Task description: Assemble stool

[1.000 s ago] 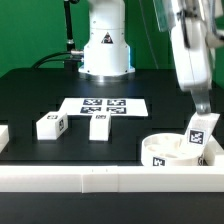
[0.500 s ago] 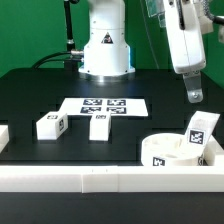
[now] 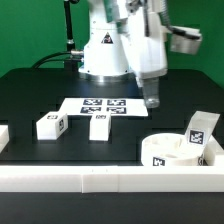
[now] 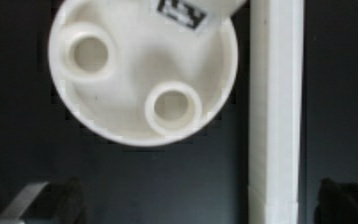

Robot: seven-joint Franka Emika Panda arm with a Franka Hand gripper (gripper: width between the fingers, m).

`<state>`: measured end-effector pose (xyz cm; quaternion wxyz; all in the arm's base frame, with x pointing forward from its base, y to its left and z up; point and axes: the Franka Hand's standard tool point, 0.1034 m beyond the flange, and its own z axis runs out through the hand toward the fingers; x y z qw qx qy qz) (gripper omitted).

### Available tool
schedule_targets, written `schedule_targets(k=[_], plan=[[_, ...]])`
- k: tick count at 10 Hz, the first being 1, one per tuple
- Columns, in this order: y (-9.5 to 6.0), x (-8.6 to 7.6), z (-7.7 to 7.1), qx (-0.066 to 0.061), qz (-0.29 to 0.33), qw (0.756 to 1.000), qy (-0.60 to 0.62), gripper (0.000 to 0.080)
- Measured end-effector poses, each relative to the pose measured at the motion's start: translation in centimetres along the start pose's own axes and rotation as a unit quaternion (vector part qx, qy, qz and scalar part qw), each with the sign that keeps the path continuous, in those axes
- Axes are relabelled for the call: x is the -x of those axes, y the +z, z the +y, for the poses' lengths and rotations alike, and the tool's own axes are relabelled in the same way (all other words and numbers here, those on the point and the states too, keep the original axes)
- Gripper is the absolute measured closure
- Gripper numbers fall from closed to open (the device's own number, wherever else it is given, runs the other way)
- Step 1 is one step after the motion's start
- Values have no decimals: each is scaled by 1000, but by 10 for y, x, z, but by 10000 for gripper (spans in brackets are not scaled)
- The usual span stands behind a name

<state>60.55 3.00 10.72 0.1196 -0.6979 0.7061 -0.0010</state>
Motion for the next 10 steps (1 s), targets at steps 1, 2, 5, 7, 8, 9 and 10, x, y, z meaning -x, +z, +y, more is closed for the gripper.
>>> schedule_targets(k=[1,2,5,7,8,9,10], plan=[[1,4,0,1,-1,1000,-15,151],[1,5,1,1,-2,1000,-16,151],[5,9,2,27,10,974,-223,151],[10,14,11,28,23,946,-323,151],[10,12,11,32,20,923,-383,151],[10,11,11,32,19,907,-419,151],[11,11,11,33,18,893,-448,151]])
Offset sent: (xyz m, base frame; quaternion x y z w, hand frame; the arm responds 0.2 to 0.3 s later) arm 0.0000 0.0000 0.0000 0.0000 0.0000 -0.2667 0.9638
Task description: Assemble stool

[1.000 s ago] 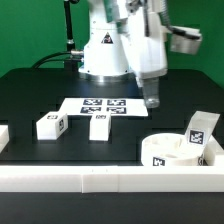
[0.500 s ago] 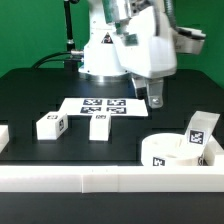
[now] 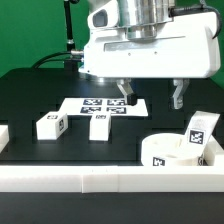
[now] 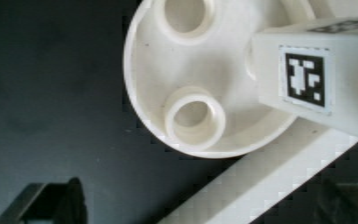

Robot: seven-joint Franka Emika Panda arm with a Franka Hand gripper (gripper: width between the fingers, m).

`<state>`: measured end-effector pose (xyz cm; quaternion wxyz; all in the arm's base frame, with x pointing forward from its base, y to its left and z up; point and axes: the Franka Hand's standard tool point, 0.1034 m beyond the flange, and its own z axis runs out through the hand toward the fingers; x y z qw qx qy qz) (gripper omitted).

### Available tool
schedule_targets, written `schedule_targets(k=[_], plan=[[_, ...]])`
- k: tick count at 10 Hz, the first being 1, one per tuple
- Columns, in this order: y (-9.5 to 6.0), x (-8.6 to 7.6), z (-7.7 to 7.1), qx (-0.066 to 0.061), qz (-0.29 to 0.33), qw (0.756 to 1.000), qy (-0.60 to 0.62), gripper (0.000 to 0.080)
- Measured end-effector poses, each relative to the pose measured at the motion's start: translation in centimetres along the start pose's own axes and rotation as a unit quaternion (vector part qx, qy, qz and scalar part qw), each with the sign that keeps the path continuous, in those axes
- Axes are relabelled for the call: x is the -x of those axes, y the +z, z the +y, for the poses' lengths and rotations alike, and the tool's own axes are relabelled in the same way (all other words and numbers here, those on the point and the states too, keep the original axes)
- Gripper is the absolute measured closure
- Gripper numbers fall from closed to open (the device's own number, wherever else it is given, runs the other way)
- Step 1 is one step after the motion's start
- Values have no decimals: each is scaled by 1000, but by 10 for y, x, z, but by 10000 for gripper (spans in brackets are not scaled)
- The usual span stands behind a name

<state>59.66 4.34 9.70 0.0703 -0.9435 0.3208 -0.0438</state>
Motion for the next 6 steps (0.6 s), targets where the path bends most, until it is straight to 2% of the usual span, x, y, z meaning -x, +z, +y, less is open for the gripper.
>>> schedule_targets(k=[2,4,5,6], plan=[[1,-4,4,1,10,992,-126,151],[14,-9,48,16,37,960,-277,151],[19,-14,73,25,42,952,-302,151],[23,-20,92,31,41,955,-292,151]])
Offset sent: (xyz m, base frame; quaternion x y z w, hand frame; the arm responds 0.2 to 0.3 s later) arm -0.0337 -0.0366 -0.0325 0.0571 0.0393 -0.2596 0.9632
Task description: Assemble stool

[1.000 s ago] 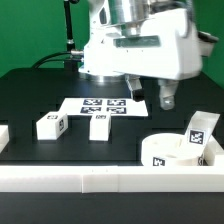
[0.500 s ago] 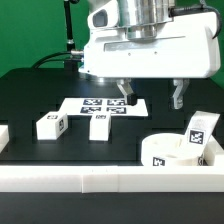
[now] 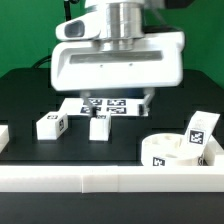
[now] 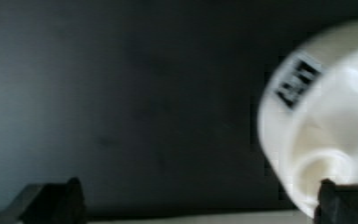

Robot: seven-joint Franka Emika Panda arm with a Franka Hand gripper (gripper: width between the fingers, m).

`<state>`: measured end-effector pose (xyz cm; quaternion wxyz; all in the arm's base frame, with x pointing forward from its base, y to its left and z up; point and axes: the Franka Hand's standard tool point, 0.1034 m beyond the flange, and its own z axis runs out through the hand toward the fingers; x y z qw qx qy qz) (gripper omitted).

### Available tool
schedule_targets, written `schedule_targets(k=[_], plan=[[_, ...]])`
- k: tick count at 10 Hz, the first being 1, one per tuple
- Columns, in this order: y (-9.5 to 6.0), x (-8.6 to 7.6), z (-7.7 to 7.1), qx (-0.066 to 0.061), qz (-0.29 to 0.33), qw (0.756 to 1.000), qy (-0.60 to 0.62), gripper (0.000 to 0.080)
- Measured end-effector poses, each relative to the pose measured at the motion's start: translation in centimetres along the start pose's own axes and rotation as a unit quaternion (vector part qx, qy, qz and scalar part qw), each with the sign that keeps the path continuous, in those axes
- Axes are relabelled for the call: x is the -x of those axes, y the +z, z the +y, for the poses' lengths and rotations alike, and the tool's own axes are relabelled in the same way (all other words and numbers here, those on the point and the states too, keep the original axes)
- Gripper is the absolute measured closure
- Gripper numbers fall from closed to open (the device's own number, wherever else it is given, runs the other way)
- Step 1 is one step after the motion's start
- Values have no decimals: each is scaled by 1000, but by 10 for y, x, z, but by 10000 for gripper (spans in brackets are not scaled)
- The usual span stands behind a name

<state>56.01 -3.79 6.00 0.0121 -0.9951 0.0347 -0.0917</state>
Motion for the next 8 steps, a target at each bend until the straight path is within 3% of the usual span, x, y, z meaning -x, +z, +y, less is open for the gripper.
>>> schedule_targets(k=[1,4,6,8], plan=[[2,1,6,3,0,1000,5,151],[3,2,0,-5,-17,1000,2,151],[7,19,-4,-19,-105,994,16,151],[15,30,6,-15,-177,983,37,151]])
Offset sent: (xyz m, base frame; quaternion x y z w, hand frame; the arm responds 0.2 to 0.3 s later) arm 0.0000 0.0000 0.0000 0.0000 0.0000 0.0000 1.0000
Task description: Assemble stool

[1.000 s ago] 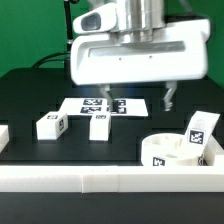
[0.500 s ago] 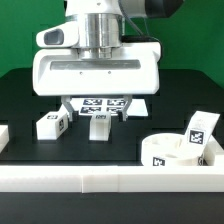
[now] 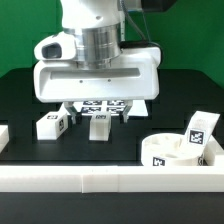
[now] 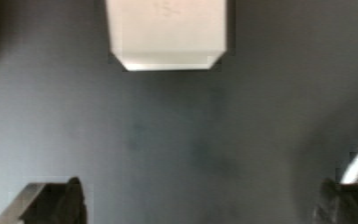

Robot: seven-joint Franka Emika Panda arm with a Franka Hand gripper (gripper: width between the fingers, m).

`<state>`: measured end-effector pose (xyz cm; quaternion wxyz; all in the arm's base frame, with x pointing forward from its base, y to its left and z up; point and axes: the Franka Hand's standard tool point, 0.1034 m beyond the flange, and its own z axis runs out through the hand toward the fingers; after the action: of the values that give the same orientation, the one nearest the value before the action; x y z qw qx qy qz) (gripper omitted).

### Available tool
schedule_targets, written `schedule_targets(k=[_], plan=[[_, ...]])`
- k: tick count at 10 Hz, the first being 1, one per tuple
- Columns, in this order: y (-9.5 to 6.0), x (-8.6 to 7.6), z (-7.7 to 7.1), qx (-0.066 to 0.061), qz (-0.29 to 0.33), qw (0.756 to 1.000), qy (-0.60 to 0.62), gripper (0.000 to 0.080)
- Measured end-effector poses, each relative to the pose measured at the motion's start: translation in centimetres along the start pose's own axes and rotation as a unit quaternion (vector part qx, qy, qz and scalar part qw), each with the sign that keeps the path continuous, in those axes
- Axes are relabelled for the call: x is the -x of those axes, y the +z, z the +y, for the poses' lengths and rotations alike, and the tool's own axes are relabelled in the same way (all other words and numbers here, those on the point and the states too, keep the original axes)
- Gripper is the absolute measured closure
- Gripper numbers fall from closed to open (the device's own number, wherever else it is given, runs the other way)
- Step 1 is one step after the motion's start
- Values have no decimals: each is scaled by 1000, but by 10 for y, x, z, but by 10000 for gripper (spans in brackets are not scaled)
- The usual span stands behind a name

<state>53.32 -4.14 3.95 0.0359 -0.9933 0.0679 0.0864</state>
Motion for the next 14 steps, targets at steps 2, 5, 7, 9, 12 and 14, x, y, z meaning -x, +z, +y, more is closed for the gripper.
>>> schedule_targets(k=[2,5,7,9,12,14], plan=[[10,11,-2,-10,-89,996,7,151],[13,18,-4,-25,-227,974,3,151],[22,26,7,-4,-315,949,-9,151],[30,26,8,-5,-381,924,-9,151],[38,31,2,-5,-396,918,-10,151],[42,35,0,-4,-400,916,-9,201]])
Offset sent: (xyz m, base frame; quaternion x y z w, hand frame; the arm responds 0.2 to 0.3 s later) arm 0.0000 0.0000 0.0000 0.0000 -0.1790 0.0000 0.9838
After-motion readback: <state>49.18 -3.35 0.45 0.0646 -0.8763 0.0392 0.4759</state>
